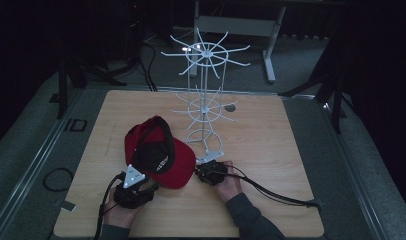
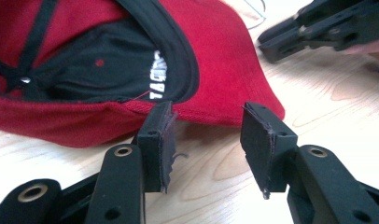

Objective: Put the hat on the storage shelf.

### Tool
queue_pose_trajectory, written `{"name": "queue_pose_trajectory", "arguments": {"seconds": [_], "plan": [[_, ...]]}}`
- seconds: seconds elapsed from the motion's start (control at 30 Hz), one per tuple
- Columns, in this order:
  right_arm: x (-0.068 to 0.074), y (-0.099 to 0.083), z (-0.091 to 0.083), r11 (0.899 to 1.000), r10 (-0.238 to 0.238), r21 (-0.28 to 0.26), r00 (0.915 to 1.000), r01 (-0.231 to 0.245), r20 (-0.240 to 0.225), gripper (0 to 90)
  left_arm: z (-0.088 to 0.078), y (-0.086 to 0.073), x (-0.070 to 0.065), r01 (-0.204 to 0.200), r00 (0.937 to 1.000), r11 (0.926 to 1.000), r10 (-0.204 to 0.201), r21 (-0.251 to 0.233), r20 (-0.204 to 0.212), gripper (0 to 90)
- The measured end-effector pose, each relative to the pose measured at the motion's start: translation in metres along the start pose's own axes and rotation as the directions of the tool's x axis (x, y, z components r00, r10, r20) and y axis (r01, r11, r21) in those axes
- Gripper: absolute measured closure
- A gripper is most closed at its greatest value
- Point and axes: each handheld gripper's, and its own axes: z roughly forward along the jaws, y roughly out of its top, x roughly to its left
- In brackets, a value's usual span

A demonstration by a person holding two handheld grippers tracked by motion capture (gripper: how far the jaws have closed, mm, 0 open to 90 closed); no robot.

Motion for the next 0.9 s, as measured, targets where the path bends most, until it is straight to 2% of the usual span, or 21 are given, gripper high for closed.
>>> {"name": "queue_pose_trajectory", "arguments": {"seconds": [0.03, 0.07, 0.1, 0.23, 0.27, 0.3, 0.37, 0.4, 0.5, 0.53, 0.63, 0.7, 0.73, 0.83, 0.9], "plan": [[0.001, 0.0, -0.006, 1.0, -0.029, 0.001, 0.9994, 0.029, 0.018, 70.0, 0.002, 0.0, -0.002, 0.015, 0.9999, 0.9999, -0.015, 0.006, 0.003, 54.6], [0.001, 0.0, -0.006, 1.0, -0.029, 0.001, 0.9994, 0.029, 0.018, 70.0, 0.002, 0.0, -0.002, 0.015, 0.9999, 0.9999, -0.015, 0.006, 0.003, 54.5], [0.003, 0.001, -0.014, 0.998, -0.061, 0.008, 0.9973, 0.061, 0.04, 64.8, 0.003, -0.001, -0.004, 0.022, 0.9997, 0.9997, -0.022, 0.006, 0.005, 54.3], [0.005, -0.001, -0.024, 0.997, -0.083, 0.001, 0.9953, 0.083, 0.049, 58.5, 0.003, -0.003, -0.006, 0.057, 0.9983, 0.9984, -0.057, 0.003, -0.014, 52.0], [0.005, -0.001, -0.024, 0.997, -0.083, 0.001, 0.9953, 0.083, 0.049, 58.5, 0.003, -0.003, -0.006, 0.057, 0.9983, 0.9984, -0.057, 0.003, -0.014, 50.8], [0.002, -0.004, -0.03, 0.997, -0.073, 0.0, 0.9959, 0.073, 0.053, 56.8, 0.004, -0.003, -0.006, 0.08, 0.9967, 0.9968, -0.08, -0.005, -0.015, 50.0], [0.0, -0.007, -0.032, 0.998, -0.068, 0.003, 0.996, 0.068, 0.059, 56.8, 0.004, -0.003, -0.006, 0.08, 0.9967, 0.9968, -0.08, -0.005, -0.015, 49.0], [-0.004, -0.012, -0.036, 0.999, -0.051, 0.006, 0.9968, 0.051, 0.062, 55.0, 0.007, -0.003, -0.008, 0.099, 0.9945, 0.9951, -0.099, -0.007, -0.034, 42.3], [-0.009, -0.018, -0.042, 1.0, -0.027, 0.006, 0.9971, 0.027, 0.071, 53.8, 0.012, -0.003, -0.01, 0.127, 0.9909, 0.9919, -0.126, 0.009, -0.047, 35.0], [-0.011, -0.021, -0.044, 0.999, -0.035, 0.004, 0.9966, 0.035, 0.075, 53.4, 0.013, -0.003, -0.01, 0.134, 0.9898, 0.9909, -0.133, 0.012, -0.051, 32.6], [-0.015, -0.026, -0.049, 1.0, -0.013, -0.002, 0.9965, 0.013, 0.082, 52.8, 0.017, -0.003, -0.008, 0.175, 0.9841, 0.9842, -0.174, 0.023, -0.033, 27.9], [-0.017, -0.029, -0.051, 1.0, -0.004, -0.001, 0.9963, 0.004, 0.085, 52.6, 0.02, -0.003, -0.006, 0.215, 0.9765, 0.9764, -0.215, 0.02, -0.012, 25.4], [-0.018, -0.03, -0.052, 1.0, -0.001, -0.002, 0.9964, 0.002, 0.085, 52.4, 0.021, -0.002, -0.005, 0.235, 0.972, 0.9718, -0.235, 0.023, 0.008, 25.2], [-0.019, -0.032, -0.053, 1.0, 0.005, -0.004, 0.9962, -0.005, 0.087, 52.1, 0.027, 0.0, 0.0, 0.297, 0.9516, 0.9545, -0.298, 0.026, 0.074, 24.6], [-0.02, -0.033, -0.054, 1.0, 0.015, -0.007, 0.9959, -0.014, 0.09, 51.9, 0.032, 0.003, 0.001, 0.299, 0.9499, 0.9535, -0.301, 0.038, 0.084, 26.1]]}}
